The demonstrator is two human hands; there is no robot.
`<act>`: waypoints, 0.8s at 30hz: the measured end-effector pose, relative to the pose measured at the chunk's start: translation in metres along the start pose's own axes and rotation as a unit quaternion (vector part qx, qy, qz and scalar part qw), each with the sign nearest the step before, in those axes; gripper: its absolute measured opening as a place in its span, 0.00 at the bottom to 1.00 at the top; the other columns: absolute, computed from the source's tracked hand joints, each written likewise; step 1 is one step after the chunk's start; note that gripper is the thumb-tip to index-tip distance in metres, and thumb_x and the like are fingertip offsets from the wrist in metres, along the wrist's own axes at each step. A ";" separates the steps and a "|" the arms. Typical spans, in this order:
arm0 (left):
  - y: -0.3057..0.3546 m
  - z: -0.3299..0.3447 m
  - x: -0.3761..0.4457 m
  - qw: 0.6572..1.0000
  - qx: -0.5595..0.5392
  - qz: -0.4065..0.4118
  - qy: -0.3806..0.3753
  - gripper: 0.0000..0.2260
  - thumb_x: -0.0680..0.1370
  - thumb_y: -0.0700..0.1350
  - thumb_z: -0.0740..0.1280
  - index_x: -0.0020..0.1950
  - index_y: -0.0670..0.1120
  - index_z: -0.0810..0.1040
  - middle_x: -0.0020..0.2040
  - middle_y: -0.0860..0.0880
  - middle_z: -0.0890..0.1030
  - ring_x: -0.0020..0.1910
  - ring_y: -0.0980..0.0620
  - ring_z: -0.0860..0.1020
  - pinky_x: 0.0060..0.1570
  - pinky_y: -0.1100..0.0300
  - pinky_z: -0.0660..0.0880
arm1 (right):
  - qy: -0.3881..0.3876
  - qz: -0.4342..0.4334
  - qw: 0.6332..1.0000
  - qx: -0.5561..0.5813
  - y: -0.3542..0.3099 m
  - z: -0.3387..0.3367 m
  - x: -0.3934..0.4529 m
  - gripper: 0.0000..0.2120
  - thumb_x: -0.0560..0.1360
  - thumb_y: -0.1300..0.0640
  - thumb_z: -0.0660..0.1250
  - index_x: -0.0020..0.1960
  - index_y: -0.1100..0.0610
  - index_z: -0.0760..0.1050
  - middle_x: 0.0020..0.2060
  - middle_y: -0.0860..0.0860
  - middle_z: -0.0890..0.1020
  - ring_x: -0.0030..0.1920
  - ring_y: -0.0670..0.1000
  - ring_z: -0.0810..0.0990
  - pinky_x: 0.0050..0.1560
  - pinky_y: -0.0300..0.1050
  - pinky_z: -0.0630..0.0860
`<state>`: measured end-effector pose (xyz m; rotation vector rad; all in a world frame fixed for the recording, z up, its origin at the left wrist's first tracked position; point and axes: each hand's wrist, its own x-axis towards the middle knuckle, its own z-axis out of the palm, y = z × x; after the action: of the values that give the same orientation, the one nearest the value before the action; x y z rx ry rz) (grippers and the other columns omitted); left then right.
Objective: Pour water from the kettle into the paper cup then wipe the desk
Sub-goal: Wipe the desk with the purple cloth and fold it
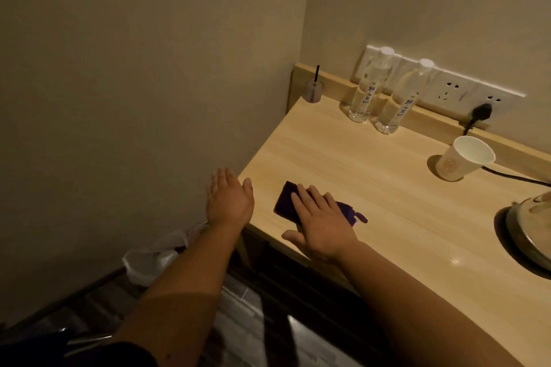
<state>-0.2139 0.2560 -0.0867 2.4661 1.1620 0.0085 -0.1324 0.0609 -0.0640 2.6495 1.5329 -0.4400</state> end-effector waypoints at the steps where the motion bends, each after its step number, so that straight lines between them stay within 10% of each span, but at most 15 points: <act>1: 0.002 0.004 0.006 1.000 -0.010 -0.012 -0.010 0.30 0.82 0.58 0.45 0.78 0.40 0.50 0.79 0.42 0.54 0.77 0.46 0.51 0.74 0.51 0.49 | 0.003 -0.007 1.000 -0.002 0.000 0.005 -0.003 0.41 0.75 0.29 0.41 0.78 0.56 0.42 0.78 0.54 0.43 0.77 0.57 0.41 0.75 0.59 0.41; 5: 0.010 0.011 0.020 0.999 -0.006 -0.049 0.006 0.26 0.83 0.56 0.45 0.69 0.41 0.68 0.65 0.41 0.75 0.60 0.40 0.75 0.52 0.49 0.70 | 0.046 -0.041 0.998 -0.025 -0.010 0.030 -0.037 0.41 0.74 0.33 0.59 0.76 0.59 0.57 0.76 0.57 0.59 0.75 0.59 0.57 0.71 0.62 0.59; 11: 0.010 0.015 0.022 0.996 0.013 -0.067 0.062 0.22 0.82 0.54 0.46 0.56 0.42 0.75 0.47 0.41 0.81 0.42 0.40 0.78 0.43 0.50 0.76 | 0.121 -0.023 0.975 0.185 -0.020 0.029 -0.073 0.31 0.69 0.60 0.71 0.70 0.52 0.69 0.66 0.48 0.76 0.65 0.50 0.75 0.67 0.44 0.67; 13: 0.011 0.014 0.022 0.996 0.016 -0.067 0.058 0.22 0.82 0.54 0.46 0.55 0.43 0.75 0.46 0.42 0.81 0.42 0.40 0.79 0.43 0.50 0.76 | 0.109 0.103 0.891 0.428 -0.010 -0.004 -0.061 0.22 0.78 0.59 0.63 0.70 0.49 0.69 0.64 0.43 0.76 0.62 0.45 0.75 0.62 0.38 0.68; 16: 0.012 0.013 0.022 0.995 0.025 -0.067 0.066 0.21 0.82 0.53 0.47 0.54 0.43 0.75 0.48 0.42 0.81 0.44 0.40 0.79 0.41 0.53 0.74 | 0.052 0.245 0.643 0.724 0.025 -0.058 -0.020 0.11 0.80 0.57 0.61 0.60 0.53 0.78 0.50 0.52 0.85 0.49 0.54 0.83 0.50 0.48 0.76; 18: 0.012 0.014 0.022 0.994 0.031 -0.070 0.073 0.20 0.83 0.52 0.47 0.54 0.43 0.75 0.47 0.43 0.81 0.43 0.41 0.78 0.39 0.54 0.71 | 0.084 0.258 0.583 0.766 0.052 -0.086 0.017 0.09 0.80 0.57 0.61 0.56 0.56 0.78 0.46 0.57 0.85 0.45 0.59 0.83 0.47 0.53 0.77; 24: 0.013 0.015 0.020 0.992 0.040 -0.089 0.085 0.17 0.83 0.51 0.49 0.53 0.44 0.75 0.46 0.44 0.81 0.40 0.44 0.76 0.37 0.56 0.65 | 0.264 0.155 0.885 0.351 0.106 -0.104 0.160 0.15 0.79 0.59 0.57 0.65 0.57 0.70 0.54 0.59 0.79 0.52 0.61 0.78 0.47 0.51 0.72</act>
<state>-0.1887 0.2579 -0.0986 2.4597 1.4787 0.1256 0.0558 0.1605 -0.0175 3.7629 1.1205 -0.2974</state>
